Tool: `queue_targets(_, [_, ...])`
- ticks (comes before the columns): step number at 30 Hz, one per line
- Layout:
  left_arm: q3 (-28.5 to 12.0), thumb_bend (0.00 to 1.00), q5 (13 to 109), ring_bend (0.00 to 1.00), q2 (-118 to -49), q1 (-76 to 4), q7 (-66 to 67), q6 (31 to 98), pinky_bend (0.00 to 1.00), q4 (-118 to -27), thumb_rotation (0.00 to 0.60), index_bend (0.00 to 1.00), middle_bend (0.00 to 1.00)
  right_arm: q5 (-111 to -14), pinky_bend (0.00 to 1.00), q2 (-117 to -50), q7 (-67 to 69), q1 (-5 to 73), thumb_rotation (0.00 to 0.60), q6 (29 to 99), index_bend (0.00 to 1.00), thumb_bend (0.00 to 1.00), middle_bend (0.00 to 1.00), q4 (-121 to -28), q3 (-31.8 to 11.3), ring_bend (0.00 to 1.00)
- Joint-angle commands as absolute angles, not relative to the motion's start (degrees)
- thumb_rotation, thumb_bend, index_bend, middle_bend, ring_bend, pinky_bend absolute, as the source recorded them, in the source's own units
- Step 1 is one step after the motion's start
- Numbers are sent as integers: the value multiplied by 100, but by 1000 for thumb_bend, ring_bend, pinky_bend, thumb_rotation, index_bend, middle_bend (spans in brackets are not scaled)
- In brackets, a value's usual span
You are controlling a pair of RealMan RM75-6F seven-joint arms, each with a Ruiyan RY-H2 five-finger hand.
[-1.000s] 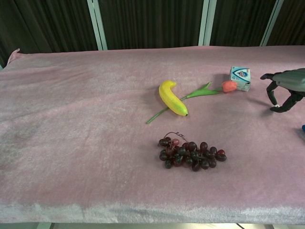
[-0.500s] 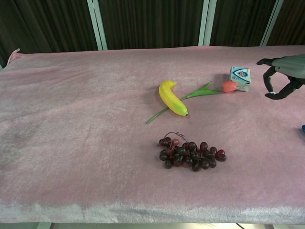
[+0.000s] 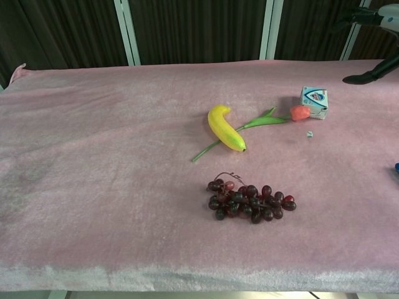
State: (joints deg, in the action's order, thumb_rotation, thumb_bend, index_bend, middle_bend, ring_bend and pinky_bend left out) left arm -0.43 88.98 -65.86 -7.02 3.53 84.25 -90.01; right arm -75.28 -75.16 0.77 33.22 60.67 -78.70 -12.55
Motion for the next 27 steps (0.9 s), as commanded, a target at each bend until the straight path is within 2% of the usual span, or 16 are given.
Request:
queue_targets(1, [-42,349,8898,0,-6585,-703,348,8420,19,-9000,600,0,0,-7581,0,-7351,528,3145,600,6239,0,126,0,-8031,-1289,0])
queue_targets(7, [-50,348,8896,0,-6586,-699,352,8429,19,-9000,600,0,0,-7735,0,-7185,897,2891,600,6560,0,116,0,-8103,-1202,0])
queue_targets(12, [-48,349,8902,0,-6586,-705,364,8418,19,-8999,600,0,0,-8188,0,-7097,722,2468,600,7276,0,116,0,-8164,-899,0])
queue_targets(16, [-47,349,8906,0,-6586,-706,367,8415,19,-8999,600,0,0,-8250,0,-7044,588,2369,600,7385,0,116,0,-8223,-814,0])
queue_targets(18, [-49,349,8926,0,-6583,-707,365,8432,19,-9004,600,0,0,-8203,0,-6712,-217,1782,600,7588,0,116,0,-8603,-260,0])
queue_targets(19, [-45,349,8952,0,-6577,-690,353,8477,19,-9010,600,0,0,-8114,0,-6544,-683,1271,600,7975,0,116,0,-9066,64,0])
queue_targets(21, [-39,348,8981,0,-6572,-682,341,8505,19,-9019,600,0,0,-8065,0,-6582,-867,988,600,8274,0,115,0,-9302,157,0])
queue_targets(23, [-27,348,9042,0,-6574,-676,330,8547,19,-9017,600,0,0,-8289,0,-6436,-939,994,600,8196,0,116,0,-9469,283,0])
queue_targets(27, [-20,349,9052,0,-6581,-674,362,8545,19,-9017,600,0,0,-8277,0,-6498,-855,1003,600,8171,0,116,0,-9368,166,0])
